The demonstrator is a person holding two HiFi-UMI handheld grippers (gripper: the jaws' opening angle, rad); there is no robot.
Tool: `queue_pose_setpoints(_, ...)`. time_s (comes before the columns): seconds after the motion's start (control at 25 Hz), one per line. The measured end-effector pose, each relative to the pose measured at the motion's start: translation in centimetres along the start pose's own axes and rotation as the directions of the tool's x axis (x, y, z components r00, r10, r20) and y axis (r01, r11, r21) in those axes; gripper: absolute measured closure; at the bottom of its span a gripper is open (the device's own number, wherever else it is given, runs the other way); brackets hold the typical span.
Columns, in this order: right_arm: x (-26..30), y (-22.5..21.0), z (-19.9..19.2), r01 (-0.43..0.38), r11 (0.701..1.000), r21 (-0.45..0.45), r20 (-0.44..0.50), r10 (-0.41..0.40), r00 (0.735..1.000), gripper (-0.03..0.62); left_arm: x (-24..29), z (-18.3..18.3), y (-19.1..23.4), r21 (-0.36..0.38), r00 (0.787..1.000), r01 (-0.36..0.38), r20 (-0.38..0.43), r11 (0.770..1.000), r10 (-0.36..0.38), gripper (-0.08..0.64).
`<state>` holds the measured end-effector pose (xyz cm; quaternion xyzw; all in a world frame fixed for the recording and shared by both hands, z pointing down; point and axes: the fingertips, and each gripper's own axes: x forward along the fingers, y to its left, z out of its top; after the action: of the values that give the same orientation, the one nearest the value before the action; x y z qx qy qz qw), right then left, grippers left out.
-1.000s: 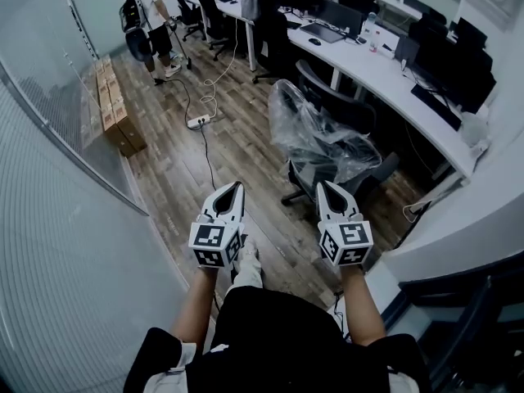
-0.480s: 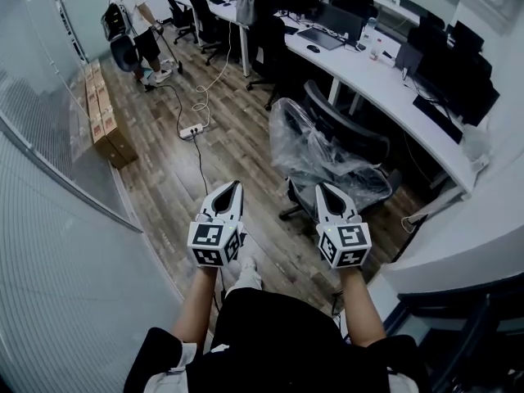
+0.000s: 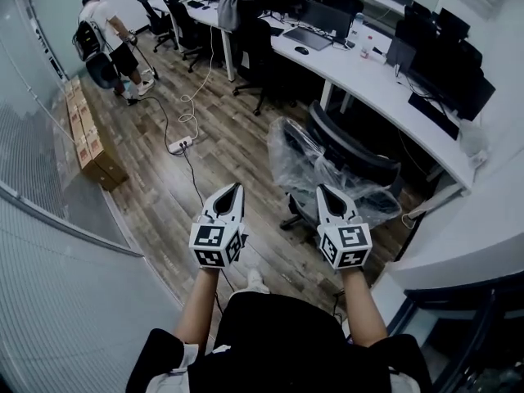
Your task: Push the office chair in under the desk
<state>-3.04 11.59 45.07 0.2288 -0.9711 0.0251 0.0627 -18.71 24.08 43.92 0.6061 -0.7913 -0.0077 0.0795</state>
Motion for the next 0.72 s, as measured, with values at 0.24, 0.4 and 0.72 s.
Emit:
queue_pose_setpoints(0.24, 2.8, 0.3, 0.9, 0.077, 0.997, 0.011, -0.019, -0.077, 0.997, 0.569, 3.3, 1.2, 3.0, -0.006, 0.997, 0.078, -0.026, 0.997, -0.078, 0.548)
queue_pose_setpoints(0.4, 3.8, -0.8, 0.5, 0.136, 0.991, 0.013, -0.037, -0.135, 0.990, 0.569, 5.9, 1.0, 3.6, -0.022, 0.990, 0.134, -0.038, 0.991, -0.135, 0.548)
queue_pose_setpoints(0.72, 3.8, -2.3, -0.1, 0.273, 0.962, 0.005, -0.062, -0.272, 0.960, 0.569, 9.6, 0.5, 3.6, -0.030, 0.962, 0.263, -0.066, 0.964, -0.264, 0.548)
